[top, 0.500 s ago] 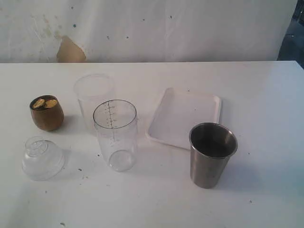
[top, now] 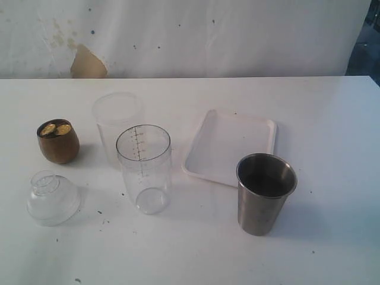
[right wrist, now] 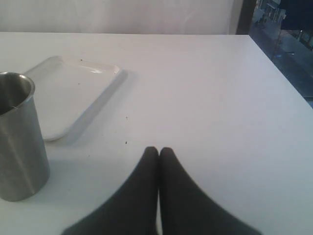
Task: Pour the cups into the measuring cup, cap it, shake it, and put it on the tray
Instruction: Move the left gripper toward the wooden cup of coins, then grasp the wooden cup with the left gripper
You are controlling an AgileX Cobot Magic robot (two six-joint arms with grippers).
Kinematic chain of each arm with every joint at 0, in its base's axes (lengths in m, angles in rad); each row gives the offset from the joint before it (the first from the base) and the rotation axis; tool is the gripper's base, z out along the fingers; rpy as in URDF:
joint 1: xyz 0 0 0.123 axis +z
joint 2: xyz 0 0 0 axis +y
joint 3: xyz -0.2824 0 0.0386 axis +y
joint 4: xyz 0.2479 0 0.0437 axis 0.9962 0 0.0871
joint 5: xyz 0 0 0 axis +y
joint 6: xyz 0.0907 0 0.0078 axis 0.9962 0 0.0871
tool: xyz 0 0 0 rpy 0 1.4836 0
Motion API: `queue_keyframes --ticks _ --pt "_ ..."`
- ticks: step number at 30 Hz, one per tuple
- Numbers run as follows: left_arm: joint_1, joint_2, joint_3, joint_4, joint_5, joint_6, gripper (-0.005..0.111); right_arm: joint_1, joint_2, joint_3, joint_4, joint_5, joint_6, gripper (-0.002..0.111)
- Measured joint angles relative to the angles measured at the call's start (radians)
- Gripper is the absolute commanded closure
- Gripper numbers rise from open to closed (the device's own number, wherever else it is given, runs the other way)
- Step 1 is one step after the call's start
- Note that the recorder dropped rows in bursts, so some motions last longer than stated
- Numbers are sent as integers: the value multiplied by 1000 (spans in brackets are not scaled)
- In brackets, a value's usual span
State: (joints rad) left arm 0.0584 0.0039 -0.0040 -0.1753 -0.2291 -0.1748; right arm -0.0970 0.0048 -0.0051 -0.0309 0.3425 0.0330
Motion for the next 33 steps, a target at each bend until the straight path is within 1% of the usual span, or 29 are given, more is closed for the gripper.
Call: queue_keyframes --ticks 1,2,3,4,5,6,7,10,11,12,13,14,15,17,20,21,23,25,27,33 --pt "0 9 0 0 -25 -10 43 0 0 0 0 0 0 108" --pt "0 43 0 0 -52 -20 29 0 0 0 0 0 0 108" --pt "0 70 0 0 -61 -22 7 0 0 0 0 0 0 108" --pt "0 131 -2 2 -76 -29 1 0 0 0 0 0 0 108" --pt "0 169 -4 4 -89 -36 2 0 0 0 0 0 0 108" --pt "0 250 -17 28 -105 -64 2 0 0 0 0 0 0 108" --pt "0 293 -26 63 -119 -91 2 0 0 0 0 0 0 108" --pt "0 465 -70 272 -227 -224 2 0 0 0 0 0 0 108" --pt "0 563 -112 371 -277 -277 2 0 0 0 0 0 0 108" --pt "0 644 -139 410 -302 -299 2 0 0 0 0 0 0 108" --pt "0 770 -187 450 -329 -322 2 0 0 0 0 0 0 108" --pt "0 842 -215 459 -348 -329 2 0 0 0 0 0 0 108" --pt "0 967 -247 468 -395 -334 2 0 0 0 0 0 0 108" --pt "0 1148 -291 498 -483 -334 2 0 0 0 0 0 0 108" --pt "0 1297 -338 581 -576 -310 2 0 0 0 0 0 0 108" --pt "0 1372 -374 629 -604 -276 2 0 0 0 0 0 0 108" --pt "0 1481 -421 653 -614 -200 2 0 0 0 0 0 0 108" --pt "0 1566 -464 661 -587 -120 2 0 0 0 0 0 0 108" --pt "0 1643 -497 671 -572 -90 2 0 0 0 0 0 0 108" --pt "0 1771 -549 743 -565 -76 2 0 0 0 0 0 0 108"
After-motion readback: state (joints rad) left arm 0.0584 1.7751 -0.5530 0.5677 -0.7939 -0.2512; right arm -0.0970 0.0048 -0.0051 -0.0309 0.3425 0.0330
